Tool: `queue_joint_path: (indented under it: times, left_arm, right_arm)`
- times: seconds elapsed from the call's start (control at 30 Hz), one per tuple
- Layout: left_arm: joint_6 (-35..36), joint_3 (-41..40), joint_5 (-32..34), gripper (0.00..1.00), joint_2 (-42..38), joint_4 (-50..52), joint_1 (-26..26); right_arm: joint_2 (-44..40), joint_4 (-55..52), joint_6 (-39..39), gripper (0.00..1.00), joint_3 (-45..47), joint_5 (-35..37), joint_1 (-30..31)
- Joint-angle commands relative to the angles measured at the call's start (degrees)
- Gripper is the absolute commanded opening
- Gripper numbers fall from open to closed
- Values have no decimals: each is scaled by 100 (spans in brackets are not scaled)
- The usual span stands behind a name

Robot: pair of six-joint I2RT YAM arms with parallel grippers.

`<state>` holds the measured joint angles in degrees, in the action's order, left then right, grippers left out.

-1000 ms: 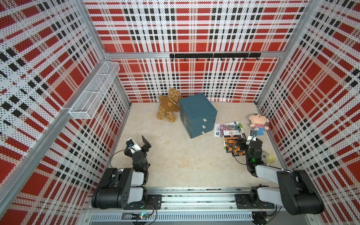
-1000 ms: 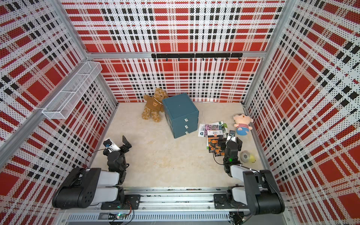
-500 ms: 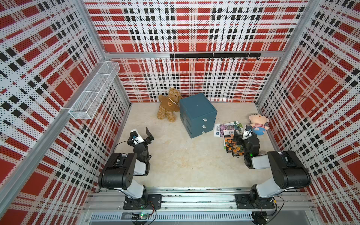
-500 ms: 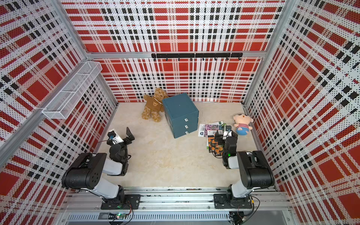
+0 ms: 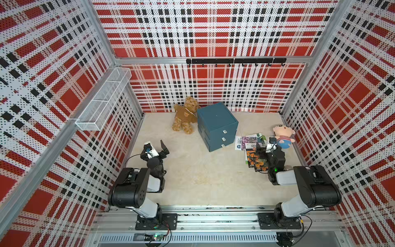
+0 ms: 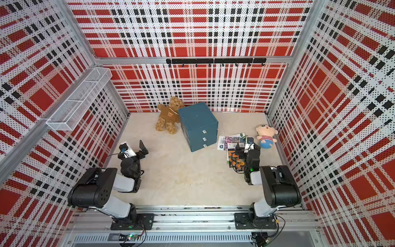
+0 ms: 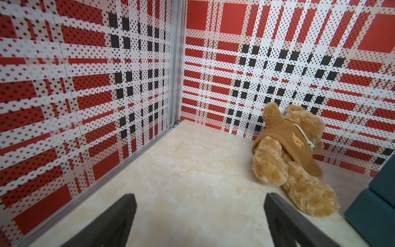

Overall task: Take the seed bags out of the drawer
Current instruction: Reset both arms

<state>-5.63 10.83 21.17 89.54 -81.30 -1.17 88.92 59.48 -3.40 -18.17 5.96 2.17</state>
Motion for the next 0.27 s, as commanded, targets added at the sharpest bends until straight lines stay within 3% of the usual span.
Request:
queue_joint_path:
  times: [0.0, 0.23]
  left_arm:
    - [96, 33, -7, 99, 53, 49, -39]
    - [109, 33, 26, 99, 47, 44, -46]
  right_arm:
    - [-25, -17, 18, 100, -44, -59, -42]
    - [-65, 27, 19, 100, 0, -73, -50]
